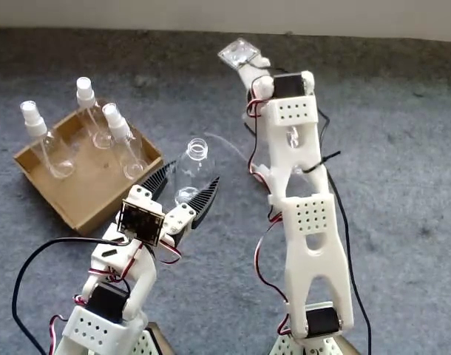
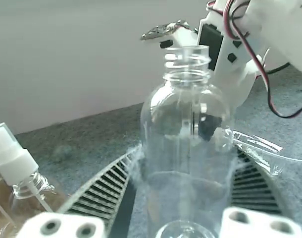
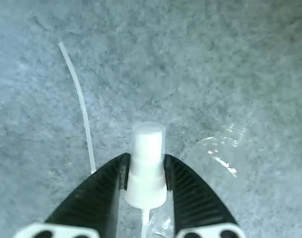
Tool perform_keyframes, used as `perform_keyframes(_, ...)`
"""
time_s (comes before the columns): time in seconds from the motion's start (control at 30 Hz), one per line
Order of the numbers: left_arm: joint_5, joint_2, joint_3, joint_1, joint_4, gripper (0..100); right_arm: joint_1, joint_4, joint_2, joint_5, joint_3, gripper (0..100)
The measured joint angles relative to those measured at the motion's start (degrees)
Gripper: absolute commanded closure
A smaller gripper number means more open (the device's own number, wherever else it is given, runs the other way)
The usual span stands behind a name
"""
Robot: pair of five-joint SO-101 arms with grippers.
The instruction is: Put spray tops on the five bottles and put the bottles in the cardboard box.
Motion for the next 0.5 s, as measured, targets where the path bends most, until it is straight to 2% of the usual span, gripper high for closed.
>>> perform_keyframes(0.13,0.0,0.0,0.0,0.2,0.2,81,0.4,0.6,0.0,-1.6,-5.1,98.2)
perform_keyframes(0.33,0.0,-0.3,0.0,5.5,4.3,81,1.1,0.7,-0.3,-7.6,-5.5,98.2)
perform_keyframes(0.5,0.0,-0.4,0.0,5.6,4.3,81,1.6,0.8,-7.9,-10.0,-5.5,98.2)
